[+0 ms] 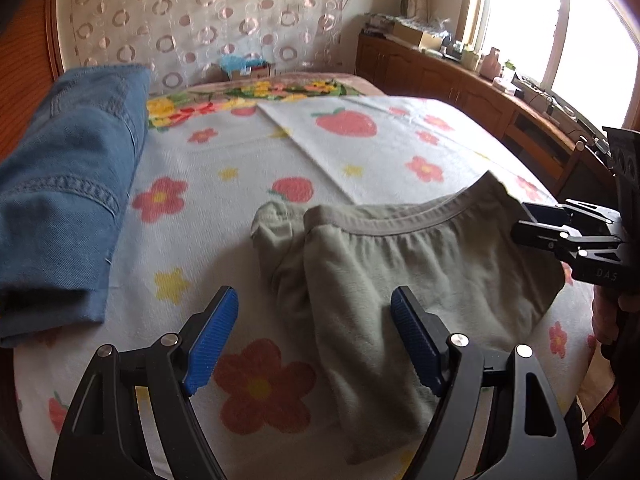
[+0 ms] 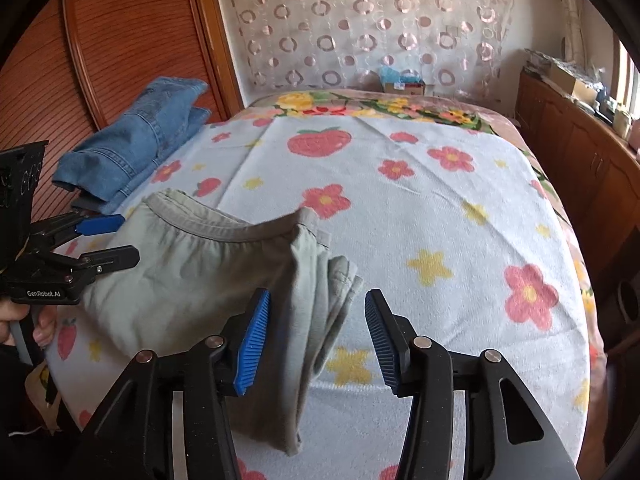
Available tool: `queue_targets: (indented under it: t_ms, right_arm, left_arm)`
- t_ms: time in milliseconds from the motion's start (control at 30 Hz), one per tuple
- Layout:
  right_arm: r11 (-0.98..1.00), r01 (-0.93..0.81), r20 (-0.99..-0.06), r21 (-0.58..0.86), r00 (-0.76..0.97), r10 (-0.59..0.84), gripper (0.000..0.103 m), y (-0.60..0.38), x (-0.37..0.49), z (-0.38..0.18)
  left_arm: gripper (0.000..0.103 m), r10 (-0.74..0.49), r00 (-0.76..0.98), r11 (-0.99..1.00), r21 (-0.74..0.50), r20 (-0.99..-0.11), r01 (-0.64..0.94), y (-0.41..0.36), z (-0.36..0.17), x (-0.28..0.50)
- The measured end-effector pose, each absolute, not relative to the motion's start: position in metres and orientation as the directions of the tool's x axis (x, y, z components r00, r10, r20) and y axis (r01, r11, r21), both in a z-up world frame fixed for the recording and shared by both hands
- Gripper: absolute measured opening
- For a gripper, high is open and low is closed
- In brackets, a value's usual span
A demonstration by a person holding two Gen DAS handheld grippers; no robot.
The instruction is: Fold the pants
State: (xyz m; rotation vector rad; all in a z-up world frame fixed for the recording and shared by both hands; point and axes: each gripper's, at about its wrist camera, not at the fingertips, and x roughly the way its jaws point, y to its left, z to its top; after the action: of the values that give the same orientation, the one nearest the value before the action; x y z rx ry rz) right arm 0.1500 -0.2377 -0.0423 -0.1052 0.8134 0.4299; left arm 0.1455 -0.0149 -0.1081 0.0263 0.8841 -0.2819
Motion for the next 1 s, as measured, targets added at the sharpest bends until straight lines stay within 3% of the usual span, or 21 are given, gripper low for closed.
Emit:
queue_targets:
  t_ms: [1000]
  right_arm:
    - [0.897, -0.441, -0.747, 0.040, 0.583, 0.320, 0.051, -0.221, 0.168, -0.053]
  left_arm:
    - [0.081, -0.226, 0.593, 0.963, -0.086, -0.773, 0.254, -0.015, -0.117, 0.146]
